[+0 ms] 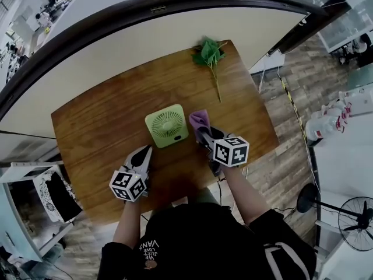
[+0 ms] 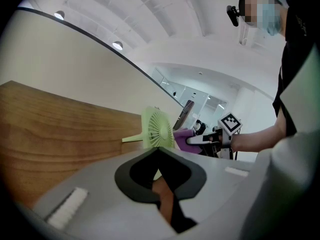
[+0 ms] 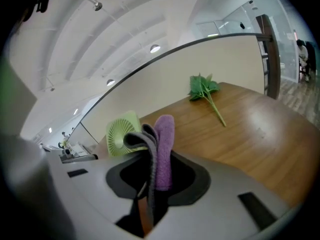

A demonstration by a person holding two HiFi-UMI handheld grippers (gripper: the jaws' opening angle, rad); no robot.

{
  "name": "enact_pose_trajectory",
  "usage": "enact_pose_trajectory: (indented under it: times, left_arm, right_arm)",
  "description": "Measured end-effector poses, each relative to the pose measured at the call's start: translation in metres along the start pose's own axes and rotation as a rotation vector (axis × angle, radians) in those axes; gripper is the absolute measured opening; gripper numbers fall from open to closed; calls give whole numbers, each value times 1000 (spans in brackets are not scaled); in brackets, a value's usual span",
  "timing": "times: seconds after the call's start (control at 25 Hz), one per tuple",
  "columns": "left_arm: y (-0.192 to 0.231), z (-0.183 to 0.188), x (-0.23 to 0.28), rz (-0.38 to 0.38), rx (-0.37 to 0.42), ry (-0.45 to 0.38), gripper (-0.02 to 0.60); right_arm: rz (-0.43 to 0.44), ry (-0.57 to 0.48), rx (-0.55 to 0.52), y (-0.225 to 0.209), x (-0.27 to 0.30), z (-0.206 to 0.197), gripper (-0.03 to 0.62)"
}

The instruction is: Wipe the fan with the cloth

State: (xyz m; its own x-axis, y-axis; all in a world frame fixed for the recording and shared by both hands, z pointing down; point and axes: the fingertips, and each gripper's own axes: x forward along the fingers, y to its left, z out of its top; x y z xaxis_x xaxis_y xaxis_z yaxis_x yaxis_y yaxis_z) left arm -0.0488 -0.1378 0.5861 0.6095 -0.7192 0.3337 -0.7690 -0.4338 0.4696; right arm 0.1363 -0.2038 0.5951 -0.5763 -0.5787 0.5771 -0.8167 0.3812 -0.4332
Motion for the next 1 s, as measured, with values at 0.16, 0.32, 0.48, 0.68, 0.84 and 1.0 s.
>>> enact_pose_trajectory:
  times: [0.16,0.32,0.48,0.68,0.84,1.0]
  left_arm:
    - [-2,2,-2,-16,7,2,12]
    - [-6,4,-6,-38,19,7,12]
    - [-8,5,-14,-55,30,9,12]
    - [-6,3,-30,-50,41,17,12]
    - [-2,0,-41,-29,35,19,12]
    - [0,-2,-46,-9,26,16,12]
  right_arm:
    - [26,-39,5,14,-10,0,100]
    - [99,-47,-24,51,-12,-10,100]
    - [175,-32,-62,89,-2,-27,100]
    - [245,6,-113,125,16,-49,100]
    - [295,42,-141,143,30,-59,100]
    - [317,77,-158,146,43,-64,100]
